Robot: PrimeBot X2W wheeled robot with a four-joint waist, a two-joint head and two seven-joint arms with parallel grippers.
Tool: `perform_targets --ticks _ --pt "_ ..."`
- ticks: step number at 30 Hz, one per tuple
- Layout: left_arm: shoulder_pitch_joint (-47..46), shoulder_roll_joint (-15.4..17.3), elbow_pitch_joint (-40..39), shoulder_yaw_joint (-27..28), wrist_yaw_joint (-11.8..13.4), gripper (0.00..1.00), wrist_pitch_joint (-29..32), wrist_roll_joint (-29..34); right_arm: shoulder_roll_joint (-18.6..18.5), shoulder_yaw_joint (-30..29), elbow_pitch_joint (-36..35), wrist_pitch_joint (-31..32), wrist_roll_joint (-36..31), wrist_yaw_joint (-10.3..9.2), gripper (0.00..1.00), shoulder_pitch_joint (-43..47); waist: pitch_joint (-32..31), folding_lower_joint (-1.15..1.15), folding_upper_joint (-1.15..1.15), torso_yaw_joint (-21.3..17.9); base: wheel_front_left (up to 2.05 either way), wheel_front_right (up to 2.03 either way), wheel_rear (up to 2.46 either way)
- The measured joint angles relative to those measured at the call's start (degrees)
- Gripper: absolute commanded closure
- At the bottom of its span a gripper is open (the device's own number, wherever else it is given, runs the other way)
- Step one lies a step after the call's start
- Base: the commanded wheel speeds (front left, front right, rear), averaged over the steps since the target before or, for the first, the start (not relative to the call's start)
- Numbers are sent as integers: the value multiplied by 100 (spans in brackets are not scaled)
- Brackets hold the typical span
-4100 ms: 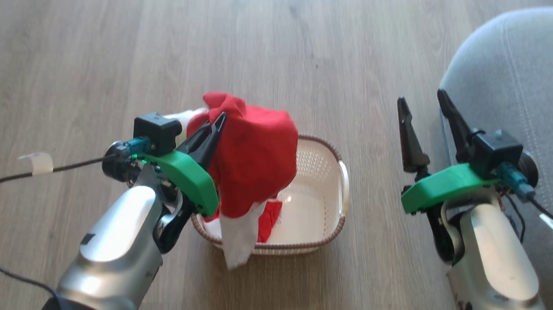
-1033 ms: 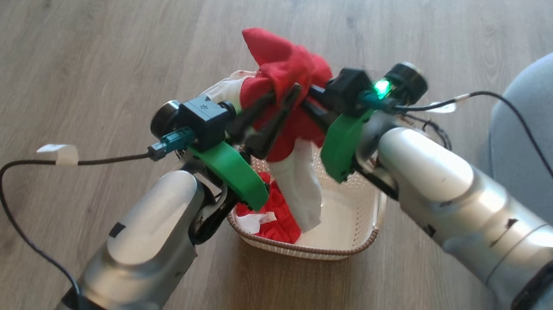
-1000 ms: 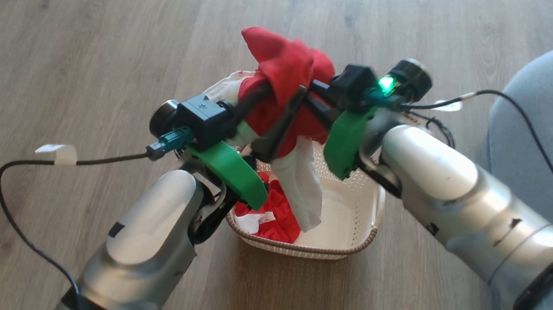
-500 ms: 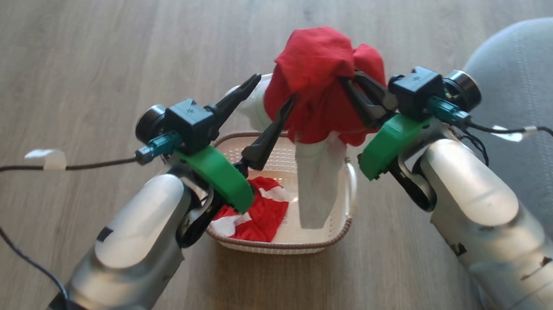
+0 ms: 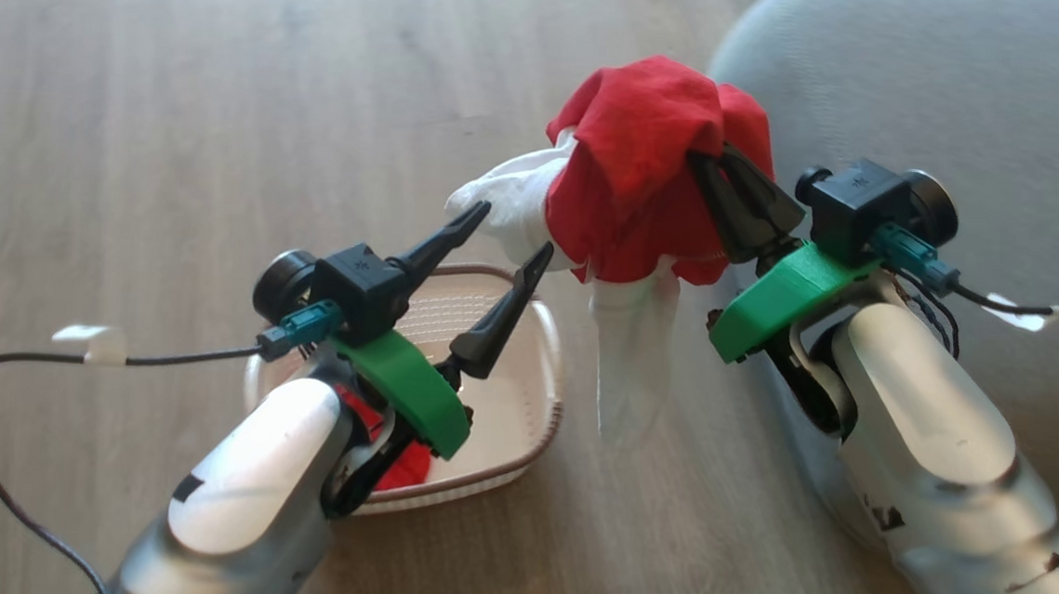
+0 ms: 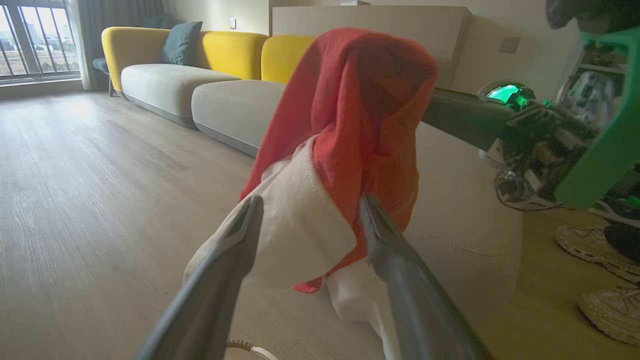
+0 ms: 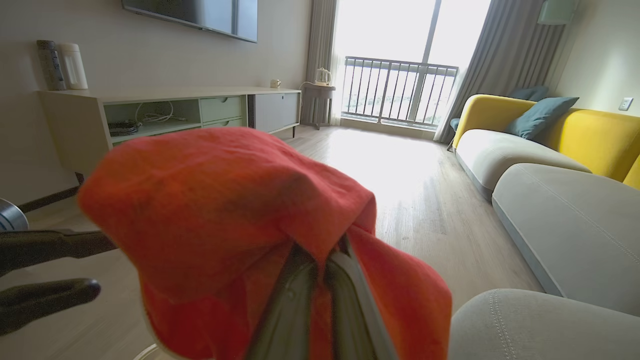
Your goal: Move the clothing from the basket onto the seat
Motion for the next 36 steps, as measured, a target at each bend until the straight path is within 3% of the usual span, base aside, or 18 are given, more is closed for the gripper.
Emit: perform_targets --ticks 12,16,26,36 --pt "286 38 -169 -125 0 0 0 -44 77 -532 -572 -7 -49 -1 100 571 -98 0 0 -1350 0 0 0" --pt "361 -18 -312 -301 0 0 0 -44 67 -1060 -924 -7 -99 -1 100 972 -122 0 0 -1830 0 0 0" --pt "158 -1 -310 -791 0 0 0 -146 181 -2059 -1727 -8 -516 -1 100 1956 77 0 0 -2019 0 0 0" --pt "82 172 -498 -996 0 0 0 -114 263 -2665 -1867 -9 -957 -1 100 1946 399 0 0 -2024 0 0 0"
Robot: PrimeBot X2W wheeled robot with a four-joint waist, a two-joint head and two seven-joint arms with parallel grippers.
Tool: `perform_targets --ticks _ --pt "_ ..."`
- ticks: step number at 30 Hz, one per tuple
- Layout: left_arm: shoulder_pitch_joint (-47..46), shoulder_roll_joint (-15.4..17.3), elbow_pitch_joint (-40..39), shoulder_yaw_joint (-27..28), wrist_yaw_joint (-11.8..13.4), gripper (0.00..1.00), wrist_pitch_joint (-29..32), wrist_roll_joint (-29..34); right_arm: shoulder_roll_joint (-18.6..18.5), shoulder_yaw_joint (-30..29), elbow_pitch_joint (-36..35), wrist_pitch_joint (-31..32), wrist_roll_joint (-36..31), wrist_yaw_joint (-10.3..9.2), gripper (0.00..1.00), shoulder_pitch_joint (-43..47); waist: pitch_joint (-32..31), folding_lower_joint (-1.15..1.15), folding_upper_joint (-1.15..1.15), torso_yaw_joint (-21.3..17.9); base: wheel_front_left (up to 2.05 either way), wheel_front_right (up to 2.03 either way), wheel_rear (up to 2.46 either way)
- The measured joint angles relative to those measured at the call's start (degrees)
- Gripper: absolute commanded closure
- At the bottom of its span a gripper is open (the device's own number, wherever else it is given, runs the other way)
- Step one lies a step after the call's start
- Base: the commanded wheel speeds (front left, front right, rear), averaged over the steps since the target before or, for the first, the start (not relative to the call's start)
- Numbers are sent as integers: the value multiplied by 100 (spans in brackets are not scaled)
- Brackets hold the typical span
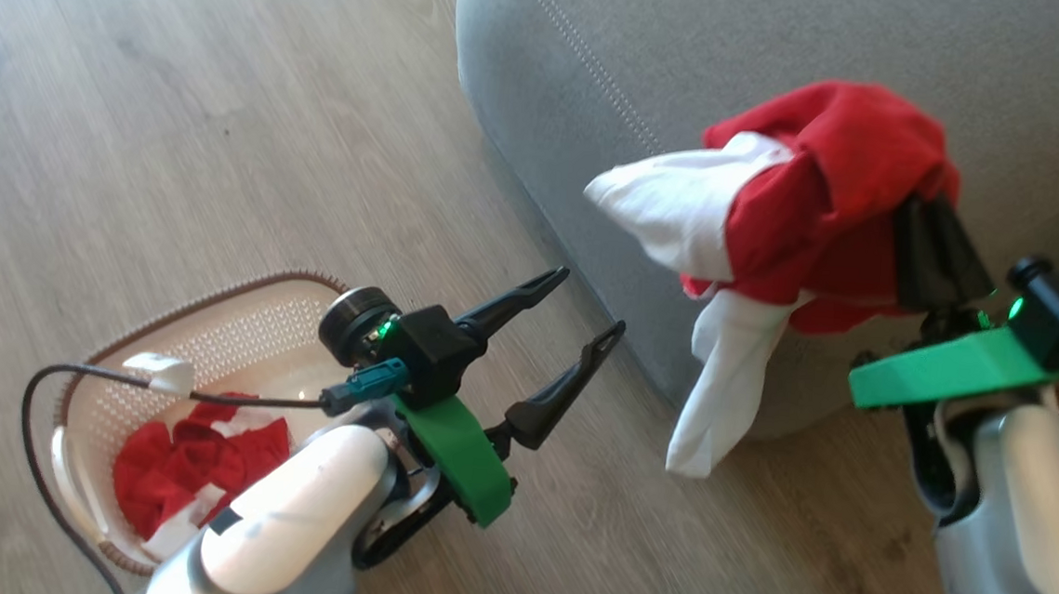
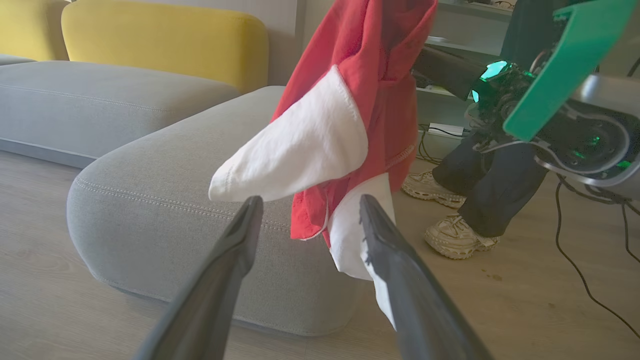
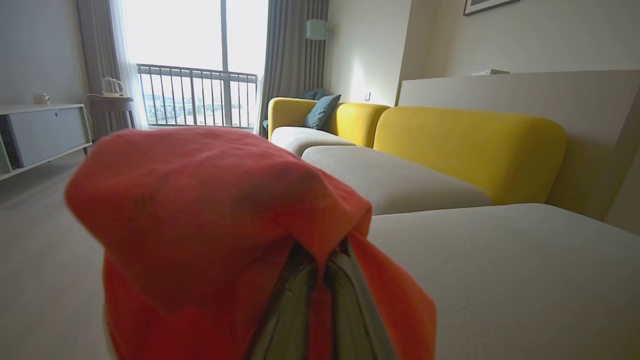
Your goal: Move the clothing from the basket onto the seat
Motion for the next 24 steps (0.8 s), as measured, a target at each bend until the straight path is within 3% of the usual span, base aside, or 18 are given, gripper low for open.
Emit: perform_targets --ticks 9,18,24 --pt "-1 423 -249 -4 0 0 0 188 -81 -399 304 -5 -302 1 100 -1183 558 0 0 -8 0 0 0" --pt "-415 926 -591 -178 0 0 0 189 -264 -1181 728 -5 -753 1 100 -2178 1432 1 0 196 0 0 0" --pt "-698 1209 -840 -334 1 0 0 197 -499 -1835 1396 -7 -1157 1 100 -2966 2018 1 0 376 0 0 0"
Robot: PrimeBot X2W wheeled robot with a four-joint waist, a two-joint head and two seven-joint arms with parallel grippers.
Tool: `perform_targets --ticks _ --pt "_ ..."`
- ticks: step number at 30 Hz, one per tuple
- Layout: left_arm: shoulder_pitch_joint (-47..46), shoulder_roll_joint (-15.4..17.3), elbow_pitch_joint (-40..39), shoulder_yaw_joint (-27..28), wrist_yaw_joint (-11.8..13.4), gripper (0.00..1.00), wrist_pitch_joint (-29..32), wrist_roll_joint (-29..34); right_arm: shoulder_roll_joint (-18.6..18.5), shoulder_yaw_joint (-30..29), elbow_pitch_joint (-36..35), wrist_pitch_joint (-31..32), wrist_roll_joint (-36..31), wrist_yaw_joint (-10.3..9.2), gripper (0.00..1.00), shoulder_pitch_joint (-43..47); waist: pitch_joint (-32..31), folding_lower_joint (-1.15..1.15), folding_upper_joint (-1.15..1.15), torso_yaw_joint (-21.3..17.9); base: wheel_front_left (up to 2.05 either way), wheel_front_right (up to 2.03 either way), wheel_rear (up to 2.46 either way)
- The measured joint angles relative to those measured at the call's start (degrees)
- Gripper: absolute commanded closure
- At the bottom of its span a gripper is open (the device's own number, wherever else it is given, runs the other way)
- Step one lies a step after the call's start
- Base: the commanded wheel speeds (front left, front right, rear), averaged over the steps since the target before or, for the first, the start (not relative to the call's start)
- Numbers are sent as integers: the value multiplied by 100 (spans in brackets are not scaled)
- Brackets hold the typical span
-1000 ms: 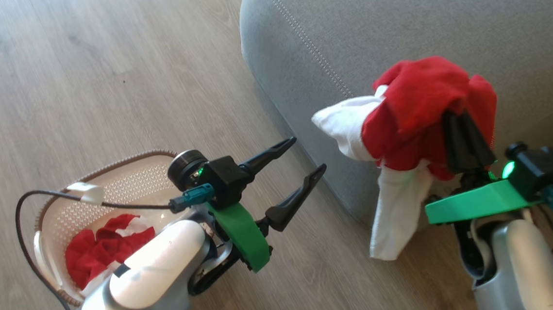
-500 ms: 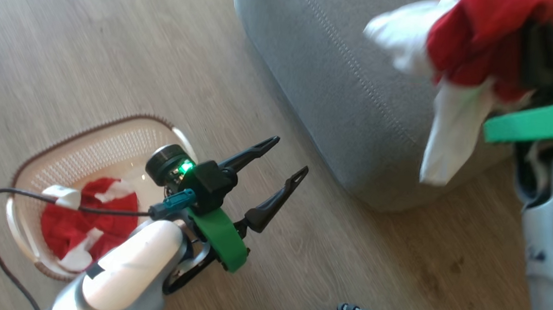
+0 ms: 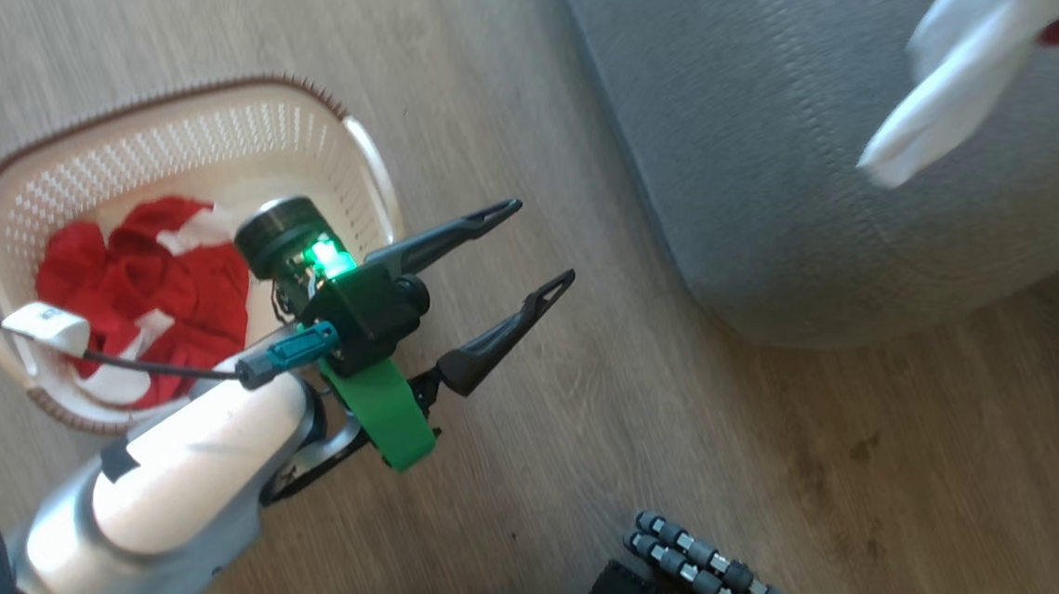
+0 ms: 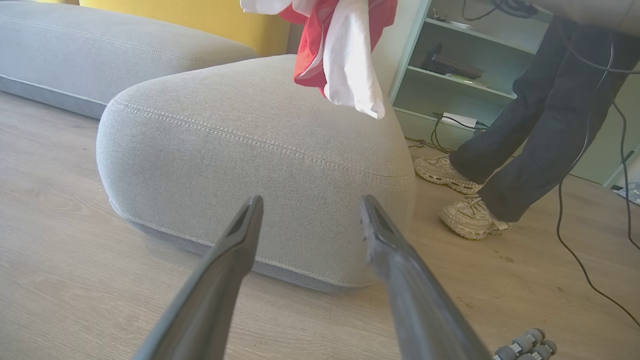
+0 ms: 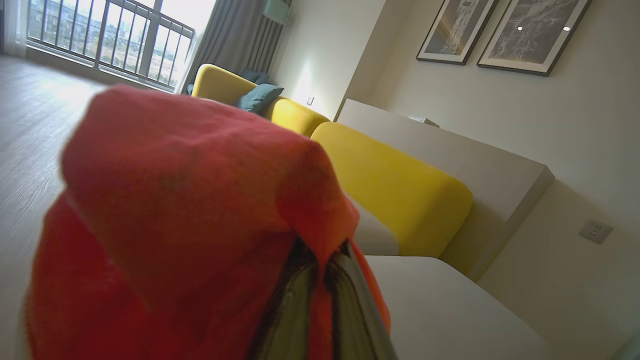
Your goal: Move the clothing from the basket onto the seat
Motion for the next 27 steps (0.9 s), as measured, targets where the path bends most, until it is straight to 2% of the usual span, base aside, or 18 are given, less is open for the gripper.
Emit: perform_targets --ticks 4,11,18,22,25,27 --pt "-210 124 -140 -87 0 0 0 26 -98 -573 376 33 -320 0 100 -521 367 0 0 138 0 0 0" --pt "-465 285 -344 -176 0 0 -1 26 -374 -1613 670 525 -945 0 100 -1249 950 0 0 438 0 0 0" --pt "-575 409 -448 -210 0 0 -1 56 -359 -2679 907 873 -1500 0 100 -1592 1434 0 0 756 0 0 0" --pt "-626 437 -478 -149 0 0 -1 75 -138 -2974 1199 992 -1642 0 100 -1627 1666 -1 0 896 0 0 0" --pt "-626 442 -479 -105 0 0 -1 75 147 -2975 1515 860 -1645 0 100 -1624 1766 0 0 958 0 0 0" --pt "-626 437 -479 -93 0 0 -1 75 204 -2917 1755 698 -1644 0 100 -1599 1775 0 0 984 0 0 0"
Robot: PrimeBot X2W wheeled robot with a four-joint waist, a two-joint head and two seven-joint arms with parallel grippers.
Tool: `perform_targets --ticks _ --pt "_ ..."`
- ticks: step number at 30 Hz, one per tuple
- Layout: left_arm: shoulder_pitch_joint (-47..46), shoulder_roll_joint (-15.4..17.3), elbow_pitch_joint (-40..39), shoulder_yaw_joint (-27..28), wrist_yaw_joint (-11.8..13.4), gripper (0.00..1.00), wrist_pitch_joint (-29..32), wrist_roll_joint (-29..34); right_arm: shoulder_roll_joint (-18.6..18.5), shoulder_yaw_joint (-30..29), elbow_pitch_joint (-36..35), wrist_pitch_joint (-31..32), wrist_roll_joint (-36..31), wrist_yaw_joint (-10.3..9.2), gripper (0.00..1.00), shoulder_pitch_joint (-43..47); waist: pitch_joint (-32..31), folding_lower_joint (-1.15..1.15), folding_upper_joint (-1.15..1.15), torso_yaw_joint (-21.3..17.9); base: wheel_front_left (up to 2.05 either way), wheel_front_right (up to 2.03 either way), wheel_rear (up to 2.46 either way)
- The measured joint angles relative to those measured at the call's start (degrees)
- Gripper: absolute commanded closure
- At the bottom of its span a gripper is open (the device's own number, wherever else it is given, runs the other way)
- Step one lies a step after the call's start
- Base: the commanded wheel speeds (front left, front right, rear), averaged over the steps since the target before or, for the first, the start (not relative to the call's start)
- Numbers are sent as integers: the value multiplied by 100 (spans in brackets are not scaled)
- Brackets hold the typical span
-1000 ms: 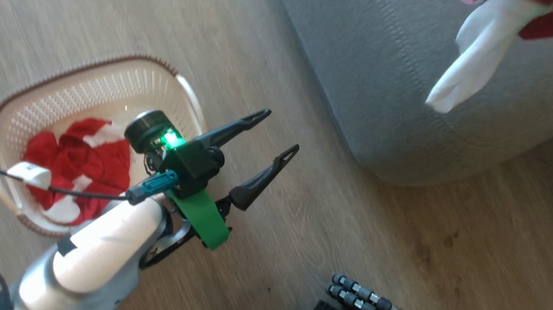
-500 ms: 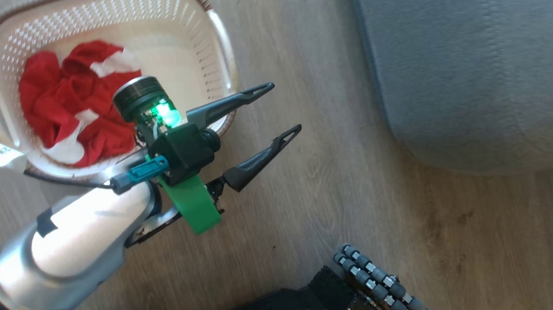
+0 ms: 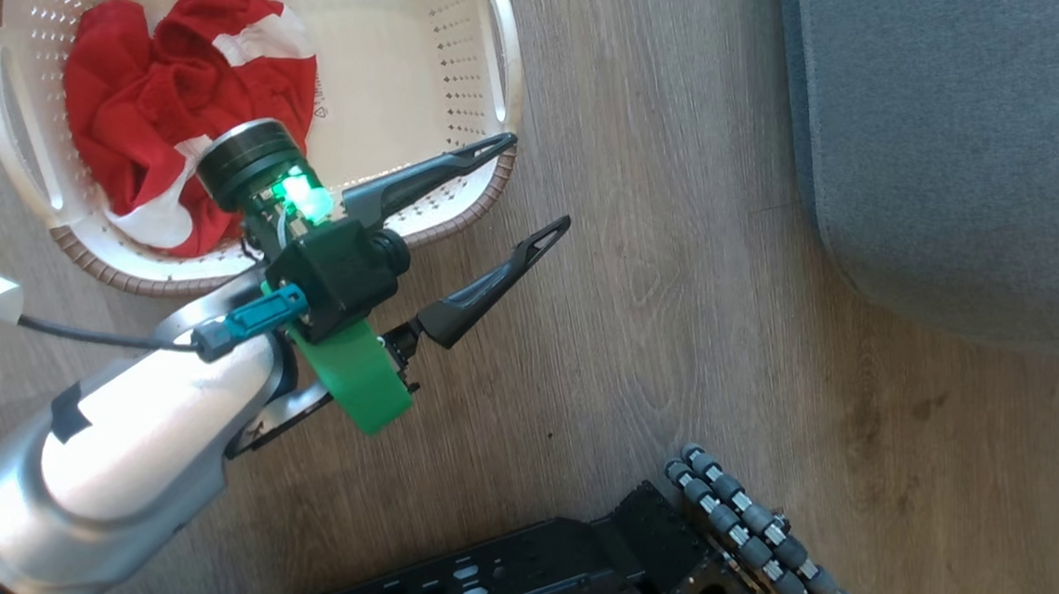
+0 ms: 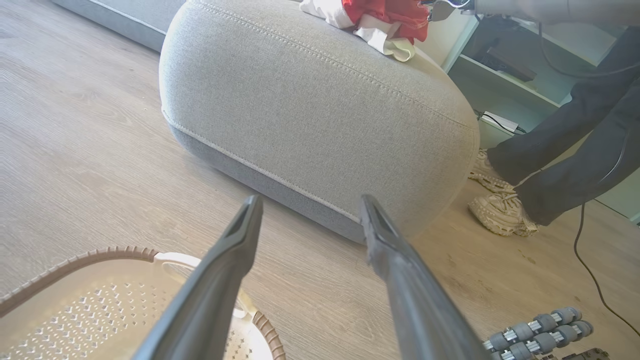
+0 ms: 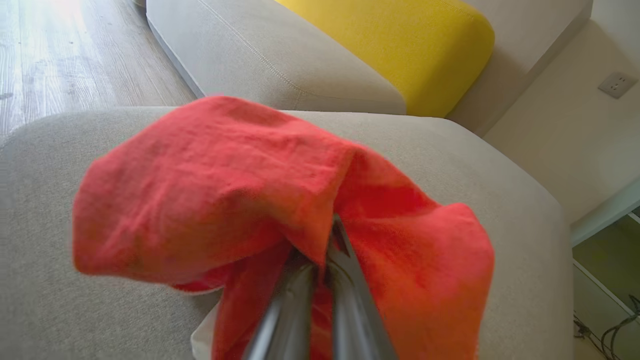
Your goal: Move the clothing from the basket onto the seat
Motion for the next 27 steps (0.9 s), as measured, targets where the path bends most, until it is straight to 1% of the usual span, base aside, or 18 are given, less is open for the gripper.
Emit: perform_targets --ticks 3,4,5,6,7,10,13,17,18,21,27 --pt "-1 -18 2 29 0 0 0 0 -23 207 353 -296 81 0 100 98 -43 -1 0 15 0 0 0" --pt "-1 -25 5 34 0 0 0 0 -42 299 503 -376 129 0 86 137 -66 -1 0 14 0 0 0" --pt "-1 -34 8 38 0 0 0 0 -57 370 646 -448 191 0 61 176 -92 -1 0 13 0 0 0" --pt "-1 -46 14 42 0 0 0 0 -91 471 801 -508 256 0 22 226 -122 -1 0 14 0 0 0" --pt "0 -62 21 46 0 0 0 0 -127 559 944 -547 334 0 0 273 -155 -1 0 16 0 0 0" --pt "1 -134 41 90 0 0 0 0 -252 854 1235 -671 546 0 0 458 -270 -1 0 29 0 0 0" --pt "2 -242 63 136 0 0 0 0 -293 1125 1248 -697 809 0 0 661 -422 -1 0 54 0 0 0" --pt "12 -409 107 182 0 0 0 1 -311 1585 786 -698 1185 0 0 1058 -659 -1 0 122 0 0 0" --pt "20 -498 155 200 0 0 0 1 -332 1800 555 -698 1317 0 0 1308 -798 -1 0 168 0 0 0" --pt "69 -645 188 231 0 0 0 1 -341 2083 204 -697 1515 0 0 1677 -1021 -1 0 253 0 0 0" --pt "273 -940 285 343 0 0 0 1 -339 2570 -387 -697 1661 0 0 2126 -1539 -1 0 455 0 0 0"
